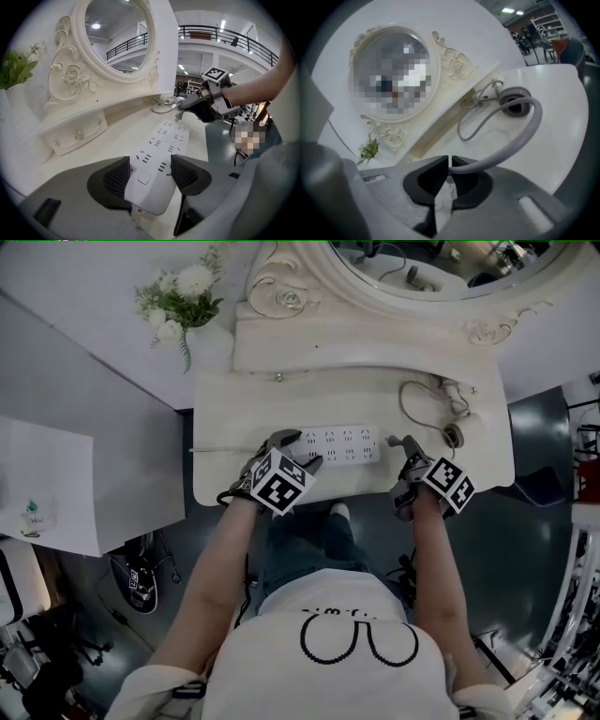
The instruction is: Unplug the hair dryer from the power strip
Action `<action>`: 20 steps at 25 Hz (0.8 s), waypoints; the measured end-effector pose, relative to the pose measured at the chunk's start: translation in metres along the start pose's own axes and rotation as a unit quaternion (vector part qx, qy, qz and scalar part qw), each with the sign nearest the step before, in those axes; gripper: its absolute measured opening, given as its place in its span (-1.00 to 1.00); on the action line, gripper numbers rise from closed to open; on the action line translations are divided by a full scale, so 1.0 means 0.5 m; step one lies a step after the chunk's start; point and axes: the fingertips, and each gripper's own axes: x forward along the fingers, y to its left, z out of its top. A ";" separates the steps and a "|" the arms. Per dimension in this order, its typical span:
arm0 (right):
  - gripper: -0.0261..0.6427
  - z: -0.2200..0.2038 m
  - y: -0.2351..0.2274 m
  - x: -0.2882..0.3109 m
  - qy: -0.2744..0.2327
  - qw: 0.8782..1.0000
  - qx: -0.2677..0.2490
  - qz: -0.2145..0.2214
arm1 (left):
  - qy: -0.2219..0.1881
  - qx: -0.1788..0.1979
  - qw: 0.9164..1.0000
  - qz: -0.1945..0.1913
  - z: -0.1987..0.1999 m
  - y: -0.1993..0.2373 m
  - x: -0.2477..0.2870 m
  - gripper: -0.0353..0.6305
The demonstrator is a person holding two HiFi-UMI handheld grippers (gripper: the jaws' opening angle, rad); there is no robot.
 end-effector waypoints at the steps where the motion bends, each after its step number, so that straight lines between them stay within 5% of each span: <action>1: -0.85 -0.004 -0.010 0.003 0.003 1.000 0.012 -0.005 | 0.000 -0.001 1.000 0.001 0.000 0.000 0.000 -0.08; 12: -0.85 0.021 -0.008 0.088 -0.005 0.994 0.111 0.020 | 0.012 -0.018 1.000 0.014 0.001 -0.004 0.000 -0.08; 17: -0.75 0.012 -0.016 0.100 0.036 0.997 0.062 -0.009 | 0.013 -0.017 1.000 0.014 0.002 -0.002 0.001 -0.08; 20: -0.36 -0.019 -0.027 0.085 0.087 0.995 0.026 -0.031 | 0.013 -0.017 1.000 0.014 0.000 0.001 0.000 -0.08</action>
